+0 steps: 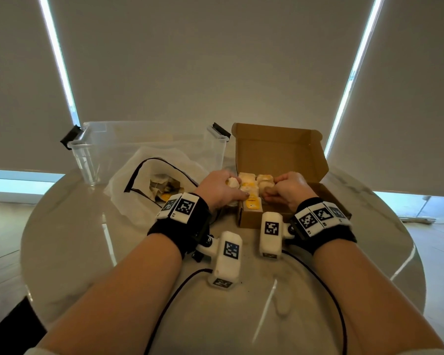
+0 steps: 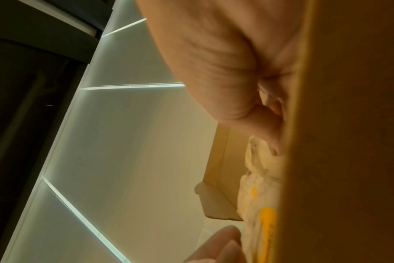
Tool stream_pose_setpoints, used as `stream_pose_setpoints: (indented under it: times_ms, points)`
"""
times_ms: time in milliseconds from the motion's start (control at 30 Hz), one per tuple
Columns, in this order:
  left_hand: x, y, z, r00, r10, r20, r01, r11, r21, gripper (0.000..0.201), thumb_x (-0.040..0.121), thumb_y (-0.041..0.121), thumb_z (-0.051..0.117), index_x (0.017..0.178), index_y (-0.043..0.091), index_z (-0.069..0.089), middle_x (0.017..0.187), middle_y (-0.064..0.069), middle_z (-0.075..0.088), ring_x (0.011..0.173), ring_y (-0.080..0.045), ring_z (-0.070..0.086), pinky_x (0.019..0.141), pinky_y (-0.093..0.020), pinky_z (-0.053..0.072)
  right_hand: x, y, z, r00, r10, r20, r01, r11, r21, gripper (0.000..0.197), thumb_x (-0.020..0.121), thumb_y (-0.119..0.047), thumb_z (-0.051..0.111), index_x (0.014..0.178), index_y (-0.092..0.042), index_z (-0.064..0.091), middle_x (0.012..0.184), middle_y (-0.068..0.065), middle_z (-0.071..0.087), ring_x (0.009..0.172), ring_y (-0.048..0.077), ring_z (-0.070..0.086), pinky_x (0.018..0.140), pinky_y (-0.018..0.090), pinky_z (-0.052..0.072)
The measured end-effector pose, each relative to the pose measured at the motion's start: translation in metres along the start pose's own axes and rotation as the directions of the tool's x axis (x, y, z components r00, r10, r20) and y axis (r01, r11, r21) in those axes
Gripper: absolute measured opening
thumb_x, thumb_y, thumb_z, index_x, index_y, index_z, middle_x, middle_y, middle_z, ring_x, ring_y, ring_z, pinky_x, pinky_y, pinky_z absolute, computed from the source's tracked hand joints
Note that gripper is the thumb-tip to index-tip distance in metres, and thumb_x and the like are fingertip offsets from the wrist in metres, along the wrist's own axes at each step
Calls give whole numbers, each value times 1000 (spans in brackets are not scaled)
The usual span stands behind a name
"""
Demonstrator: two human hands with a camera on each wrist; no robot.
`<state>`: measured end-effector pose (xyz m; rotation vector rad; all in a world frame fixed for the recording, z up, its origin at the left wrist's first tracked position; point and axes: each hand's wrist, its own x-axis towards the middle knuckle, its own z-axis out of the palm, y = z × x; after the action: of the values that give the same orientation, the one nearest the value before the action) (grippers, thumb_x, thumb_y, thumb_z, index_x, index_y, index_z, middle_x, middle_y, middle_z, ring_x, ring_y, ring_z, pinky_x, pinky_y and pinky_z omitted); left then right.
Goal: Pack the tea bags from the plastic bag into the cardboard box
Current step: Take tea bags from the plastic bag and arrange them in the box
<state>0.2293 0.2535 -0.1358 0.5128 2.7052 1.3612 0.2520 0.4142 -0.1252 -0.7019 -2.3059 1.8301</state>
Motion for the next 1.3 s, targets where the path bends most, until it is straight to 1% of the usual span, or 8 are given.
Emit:
stream_pose_setpoints:
  times_ms: [267,367,500,600,800,967,1133,1300]
  points:
    - [-10,5,-5,999,17,-32,-27,932,-362,31,93,30,56,122,17,53,106,-6,60,81,-11,59,63,-23,53,-1,-3,0,1000,-18,4,18,1000,-17,21,84,11,55,86,-8,64,107,11,61,101,25,60,84,34,55]
    - [-15,10,-10,998,35,53,2,810,-586,39,95,22,53,131,16,42,110,-9,55,80,-11,56,52,-17,49,-3,-6,-5,985,-128,-115,122,991,-60,23,87,4,55,79,-16,61,106,11,62,87,18,58,70,27,52]
    - [-16,12,-9,994,107,6,-82,795,-601,46,91,15,58,132,17,38,108,-1,51,89,-11,57,61,-17,54,-25,-14,-2,962,-270,-49,266,962,-67,2,91,-21,60,91,-22,61,102,1,61,81,12,54,67,24,47]
    - [-18,11,-5,986,162,-34,-154,827,-541,57,85,10,66,133,15,37,109,0,53,93,-12,58,72,-21,55,-41,-18,5,945,-283,166,291,956,-28,27,86,-41,62,95,-16,67,92,0,63,77,13,53,65,26,45]
    - [-20,12,-6,980,181,-82,-197,840,-505,60,77,12,75,124,22,39,118,-4,52,99,-15,60,70,-18,55,-50,-19,3,899,-335,282,333,941,57,13,83,-26,66,89,-14,67,84,1,61,72,14,49,61,25,43]
    - [-18,11,-7,985,170,-32,-162,844,-511,43,84,17,68,119,22,44,106,-4,58,85,-15,62,69,-24,56,-43,-18,0,923,-369,113,350,924,157,7,89,-15,61,95,-14,65,83,1,61,60,8,49,53,20,45]
    - [-16,11,-12,999,50,15,-27,733,-680,17,96,20,51,112,16,52,95,-8,58,71,-12,64,61,-21,56,-36,-16,-7,930,-364,49,332,890,313,14,95,-11,50,100,-17,61,106,3,58,97,18,56,76,31,50]
    - [-16,11,-14,994,-16,104,93,590,-802,19,97,17,48,115,14,50,105,-12,59,82,-23,68,70,-33,60,-35,-16,-11,920,-369,133,251,815,522,19,98,-5,39,101,-11,57,87,8,57,78,20,60,76,37,55]
